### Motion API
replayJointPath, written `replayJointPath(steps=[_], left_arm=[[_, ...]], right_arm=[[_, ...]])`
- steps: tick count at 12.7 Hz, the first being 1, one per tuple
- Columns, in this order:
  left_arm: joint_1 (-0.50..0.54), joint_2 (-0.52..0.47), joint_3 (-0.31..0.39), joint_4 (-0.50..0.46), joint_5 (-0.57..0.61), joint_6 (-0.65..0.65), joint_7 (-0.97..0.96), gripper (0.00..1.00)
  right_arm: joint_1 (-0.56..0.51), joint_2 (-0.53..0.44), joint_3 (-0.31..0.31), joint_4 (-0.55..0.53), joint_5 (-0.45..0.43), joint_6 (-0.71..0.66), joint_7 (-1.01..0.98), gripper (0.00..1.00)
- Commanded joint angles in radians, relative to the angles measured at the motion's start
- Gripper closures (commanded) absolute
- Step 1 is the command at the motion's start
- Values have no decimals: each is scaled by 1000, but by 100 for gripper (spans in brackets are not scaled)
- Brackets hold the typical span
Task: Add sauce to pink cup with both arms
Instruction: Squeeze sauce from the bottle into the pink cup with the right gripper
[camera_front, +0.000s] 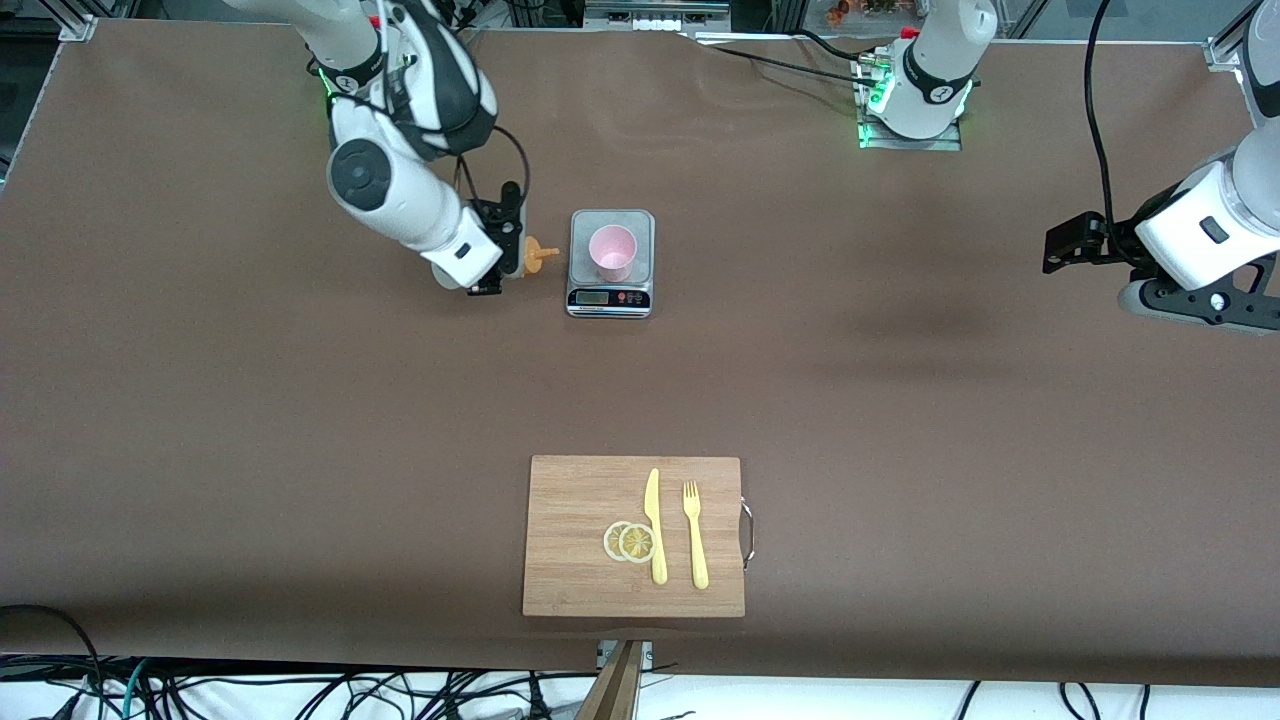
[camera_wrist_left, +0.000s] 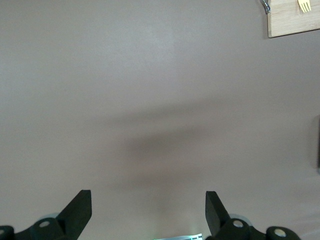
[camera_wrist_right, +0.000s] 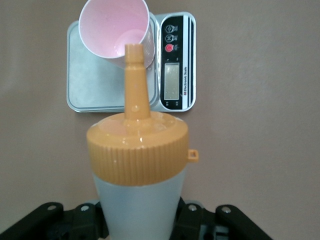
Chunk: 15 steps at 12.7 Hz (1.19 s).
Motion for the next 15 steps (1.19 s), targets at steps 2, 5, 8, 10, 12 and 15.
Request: replayJointPath(steps=[2, 5, 8, 10, 12, 15], left_arm=[[1, 13, -3, 32, 13, -18, 11, 0], [1, 13, -3, 34, 13, -18, 11, 0], [-1, 13, -3, 34, 13, -18, 11, 0], [-1, 13, -3, 34, 13, -18, 11, 0], [-1, 13, -3, 34, 13, -18, 11, 0], [-1, 13, -3, 34, 13, -18, 11, 0]], right_arm=[[11, -29, 82, -5, -159, 1, 256, 99], [19, -15, 146, 27, -304, -47, 442, 99], [24, 26, 194, 127, -404, -188, 564, 99], [42, 46, 198, 159, -441, -229, 605, 99], [51, 72, 203, 176, -468, -239, 630, 99], [60, 141, 241, 265, -550, -340, 689, 99]])
